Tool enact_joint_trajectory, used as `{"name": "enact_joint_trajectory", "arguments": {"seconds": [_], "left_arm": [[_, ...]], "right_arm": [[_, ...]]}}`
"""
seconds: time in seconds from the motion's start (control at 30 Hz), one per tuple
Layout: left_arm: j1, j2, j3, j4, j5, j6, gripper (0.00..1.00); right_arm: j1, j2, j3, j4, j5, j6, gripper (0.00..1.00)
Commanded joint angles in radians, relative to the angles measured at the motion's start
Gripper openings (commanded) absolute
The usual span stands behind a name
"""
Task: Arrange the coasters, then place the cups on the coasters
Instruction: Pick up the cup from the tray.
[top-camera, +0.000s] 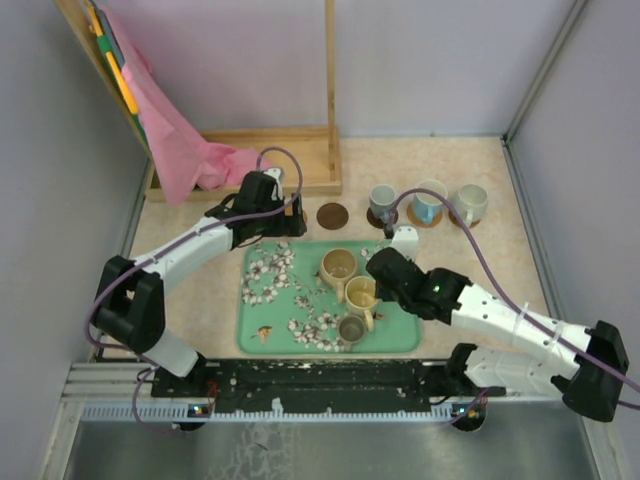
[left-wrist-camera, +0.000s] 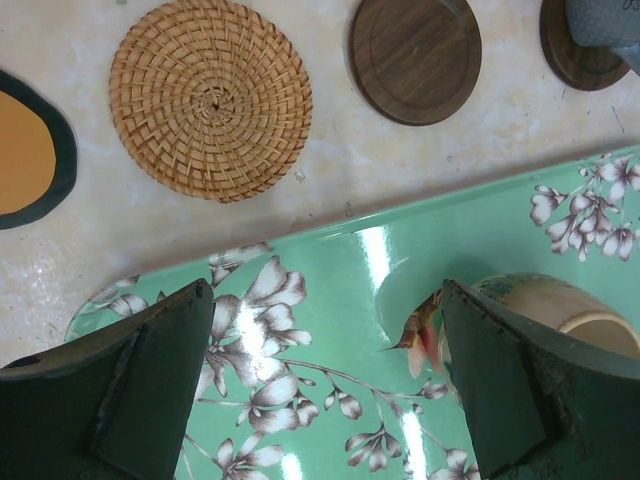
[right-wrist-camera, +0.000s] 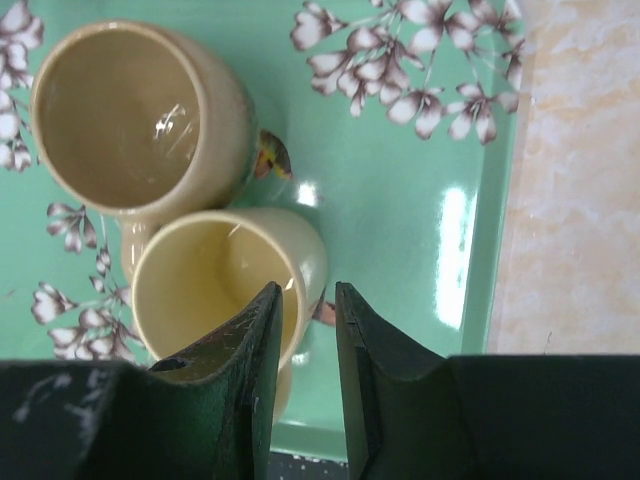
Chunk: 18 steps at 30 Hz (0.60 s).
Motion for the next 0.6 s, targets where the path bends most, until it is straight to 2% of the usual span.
{"name": "enact_joint_trajectory", "arguments": {"seconds": [0.0, 0.43, 0.57], "left_arm": [[-0.006, -0.039, -0.011, 0.009, -0.008, -0.009, 1.0], [-0.005, -0.057, -0.026, 0.004, -0.025, -0.009, 1.0], [-0.005, -0.054, -0.027, 0.004, -0.024, -0.007, 1.0]], "right_arm": [[0.069, -0.033, 0.007, -0.066, 0.057, 0.114, 0.29], [0.295, 0.007, 0.008, -0.116, 0.078, 0.303, 0.29], [0.308, 0.017, -0.011, -0.118, 0.077, 0.326, 0.29]]}}
